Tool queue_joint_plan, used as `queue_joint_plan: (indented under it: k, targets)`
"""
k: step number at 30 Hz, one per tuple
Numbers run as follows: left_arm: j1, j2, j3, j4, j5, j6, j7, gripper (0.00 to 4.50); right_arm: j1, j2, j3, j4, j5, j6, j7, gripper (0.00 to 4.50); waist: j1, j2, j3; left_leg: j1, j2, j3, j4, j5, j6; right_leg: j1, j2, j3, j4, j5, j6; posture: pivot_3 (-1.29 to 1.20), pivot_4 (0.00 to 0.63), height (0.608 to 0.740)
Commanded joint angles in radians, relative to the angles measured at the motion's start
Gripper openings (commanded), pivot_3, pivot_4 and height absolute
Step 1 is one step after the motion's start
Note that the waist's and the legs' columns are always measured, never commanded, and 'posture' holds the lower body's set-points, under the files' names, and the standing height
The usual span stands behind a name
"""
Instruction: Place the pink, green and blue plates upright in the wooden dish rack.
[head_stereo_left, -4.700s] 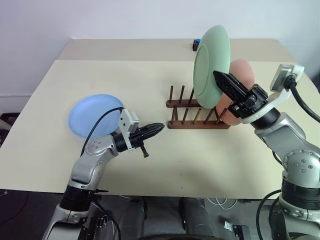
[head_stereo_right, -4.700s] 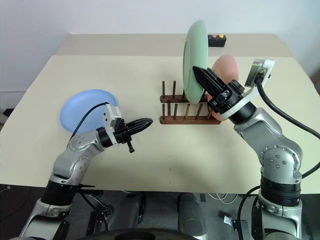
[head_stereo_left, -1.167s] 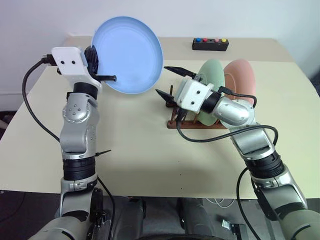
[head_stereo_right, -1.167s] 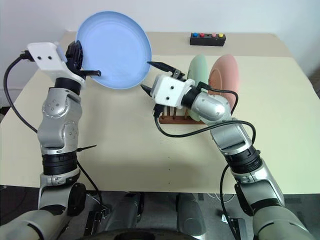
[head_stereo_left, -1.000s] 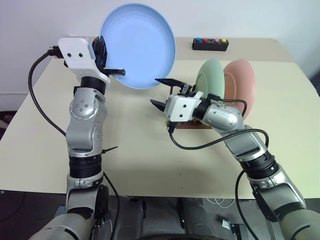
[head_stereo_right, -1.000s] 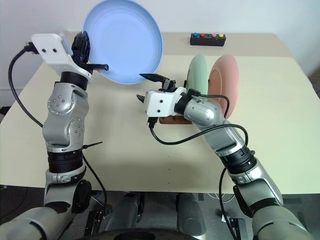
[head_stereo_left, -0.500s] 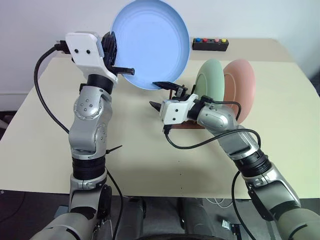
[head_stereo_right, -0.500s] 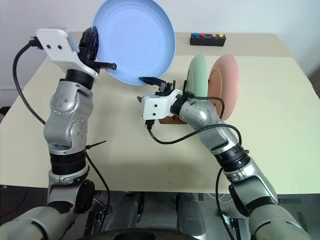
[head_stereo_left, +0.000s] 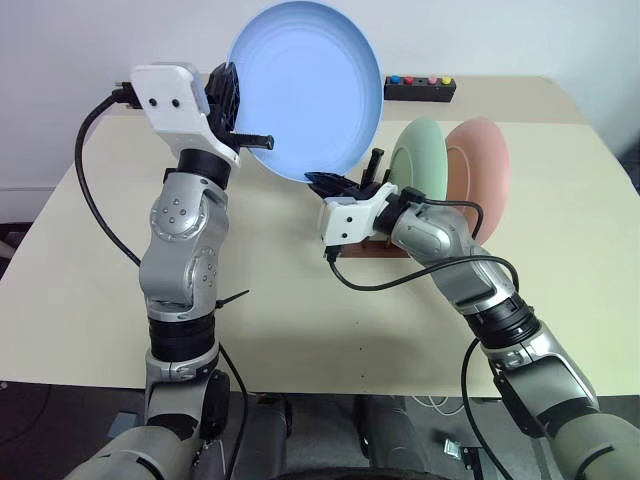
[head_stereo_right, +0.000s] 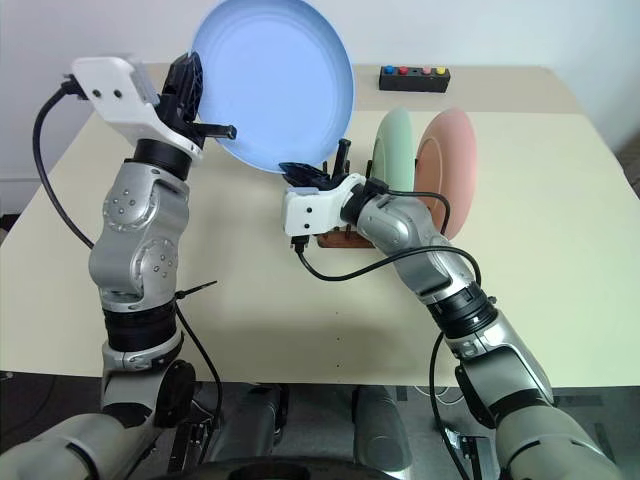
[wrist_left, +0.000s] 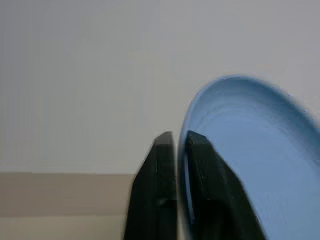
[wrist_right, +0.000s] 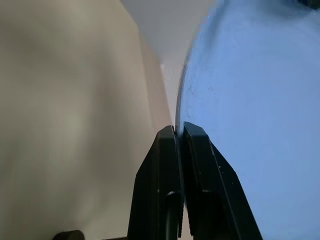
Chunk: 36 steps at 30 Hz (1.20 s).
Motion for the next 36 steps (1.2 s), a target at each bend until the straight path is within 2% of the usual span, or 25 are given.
queue_joint_plan:
  k: [1,5,9,14,18,23,25,28,30,36]
  targets:
    - [-0.040,-0.002,0.064,-0.054,-0.057,-0.025,0.019,2.36,-0.027,0.009,-0.033,-0.019,-0.003,-0.028,-0.032,0.00,-0.001,0.000,0.000,0.000,0.000,0.000,0.000,0.000,0.000,0.000,0.000,0.000,0.000,0.000,0.000,0.00,0.150,0.734]
    - [-0.111,-0.024,0.184,-0.052,-0.153,-0.081,0.083,4.41,-0.033,0.009,-0.037,-0.020,-0.004,-0.050,-0.049,0.00,0.000,0.000,0.000,0.000,0.000,0.000,0.000,0.000,0.000,0.000,0.000,0.000,0.000,0.000,0.000,0.00,0.150,0.734]
    - [-0.116,0.041,0.225,-0.007,-0.110,-0.106,0.109,4.46,-0.042,0.023,-0.061,-0.033,0.029,-0.052,-0.061,0.00,-0.002,0.000,0.000,0.000,0.000,0.000,0.000,0.000,0.000,0.000,0.000,0.000,0.000,0.000,0.000,0.00,0.150,0.734]
    - [-0.019,0.162,0.250,0.084,-0.051,-0.137,0.071,4.46,-0.061,0.148,-0.184,-0.190,0.357,0.149,0.032,0.00,-0.006,0.000,0.000,0.001,0.000,0.000,0.000,0.000,0.000,0.000,0.000,0.000,0.001,0.000,0.000,0.00,0.150,0.734]
    - [0.017,0.149,0.253,0.106,-0.068,-0.158,0.078,4.46,-0.059,0.130,-0.225,-0.298,0.479,0.278,0.113,0.00,0.007,-0.001,-0.001,0.000,0.000,-0.001,0.001,0.000,0.000,0.001,0.000,-0.001,0.001,0.000,0.000,0.00,0.150,0.734]
    - [0.045,0.142,0.231,0.117,-0.066,-0.168,0.060,4.46,-0.069,0.131,-0.276,-0.388,0.607,0.438,0.132,0.00,0.002,-0.001,-0.001,0.001,0.000,-0.002,0.001,0.000,0.000,0.001,0.000,-0.001,0.001,0.000,0.000,0.00,0.150,0.734]
    - [0.063,0.145,0.208,0.126,-0.061,-0.169,0.035,4.46,-0.065,0.153,-0.333,-0.439,0.755,0.564,0.133,0.00,0.000,-0.001,-0.001,0.001,0.000,-0.002,0.001,0.000,0.000,0.001,0.000,-0.001,0.002,0.000,0.000,0.00,0.150,0.734]
    - [0.118,0.164,0.153,0.143,-0.065,-0.167,-0.060,4.46,-0.037,0.182,-0.462,-0.507,1.072,0.825,0.087,0.00,-0.001,-0.001,-0.001,0.001,0.000,-0.002,0.000,0.000,0.000,0.001,0.000,-0.001,0.002,0.000,0.000,0.00,0.150,0.734]
    - [0.150,0.187,0.122,0.154,-0.052,-0.171,-0.115,4.46,-0.022,0.179,-0.508,-0.534,1.209,0.931,0.061,0.00,-0.001,-0.001,-0.001,0.001,0.000,-0.002,0.000,0.000,0.000,0.001,0.000,-0.001,0.002,0.000,-0.001,0.00,0.150,0.734]
    - [0.294,0.276,0.044,0.155,-0.081,-0.135,-0.322,4.46,0.000,0.188,-0.603,-0.552,1.525,1.057,-0.064,0.00,-0.005,0.000,-0.001,0.001,0.000,-0.001,-0.001,0.000,0.000,0.000,0.000,-0.001,0.002,0.000,-0.001,0.00,0.150,0.734]
